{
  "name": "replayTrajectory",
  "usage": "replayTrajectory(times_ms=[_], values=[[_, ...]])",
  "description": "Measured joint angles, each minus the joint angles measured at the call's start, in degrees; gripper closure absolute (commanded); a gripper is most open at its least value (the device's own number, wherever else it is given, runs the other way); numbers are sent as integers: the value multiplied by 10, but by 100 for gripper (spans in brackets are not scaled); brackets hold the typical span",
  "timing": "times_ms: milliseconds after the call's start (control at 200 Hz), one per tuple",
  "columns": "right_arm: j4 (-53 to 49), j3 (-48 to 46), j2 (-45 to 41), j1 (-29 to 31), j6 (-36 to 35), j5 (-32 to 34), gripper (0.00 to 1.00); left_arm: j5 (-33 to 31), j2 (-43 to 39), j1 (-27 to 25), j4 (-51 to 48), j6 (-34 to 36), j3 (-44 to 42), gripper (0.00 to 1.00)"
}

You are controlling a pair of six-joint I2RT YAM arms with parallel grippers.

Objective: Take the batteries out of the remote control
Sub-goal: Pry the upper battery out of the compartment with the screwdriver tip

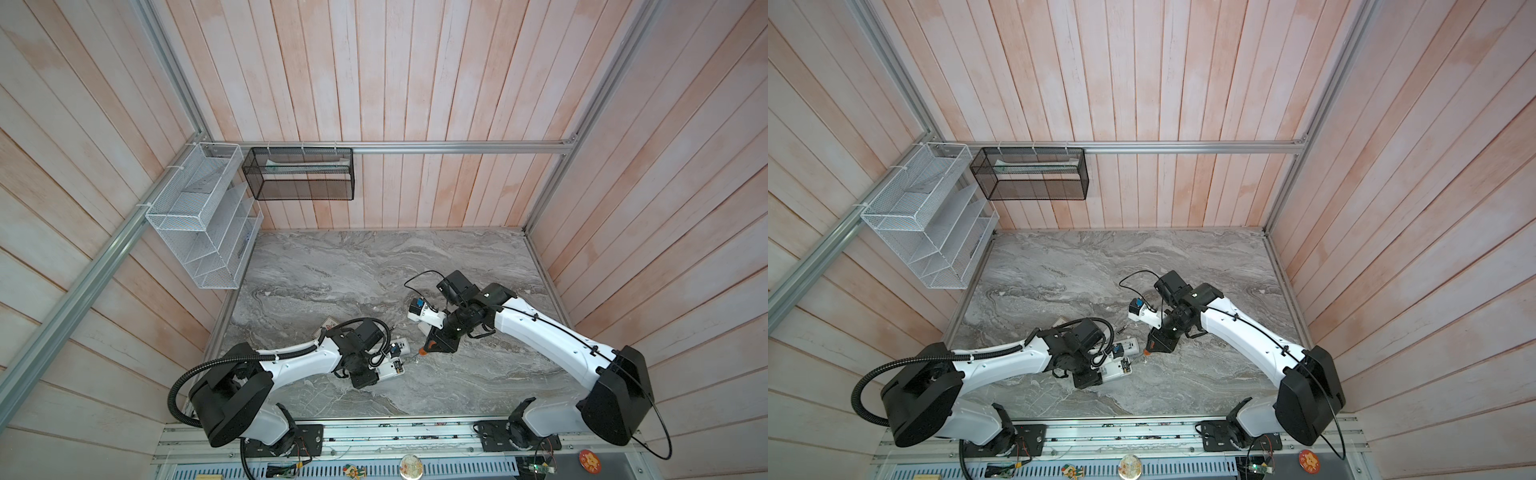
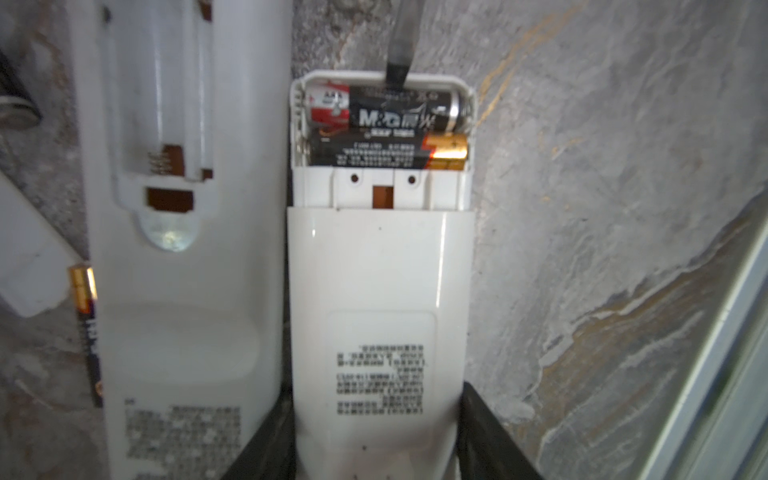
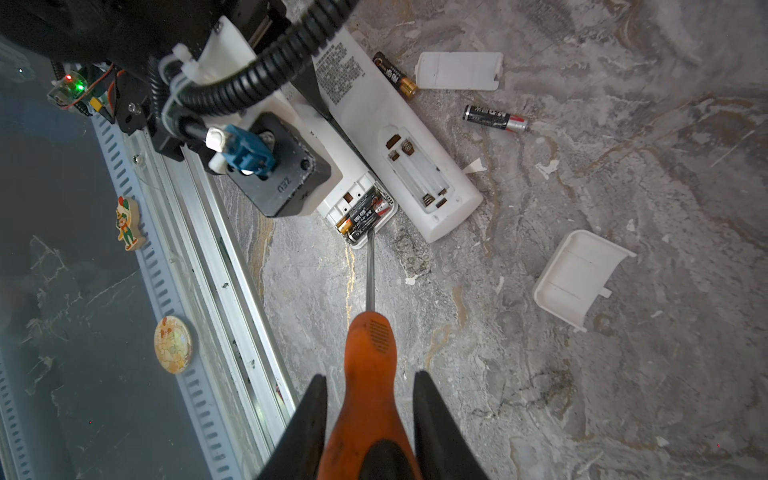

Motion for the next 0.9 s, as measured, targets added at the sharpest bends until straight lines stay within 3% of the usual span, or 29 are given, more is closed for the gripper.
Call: replayTrajectory(times_ms=[485, 900], values=[[-2, -34, -3, 0, -45, 31, 96, -1, -11, -1, 10, 7, -11, 60], [7, -31, -14, 0, -16, 20, 96, -1, -10, -4, 9, 11, -11, 60]])
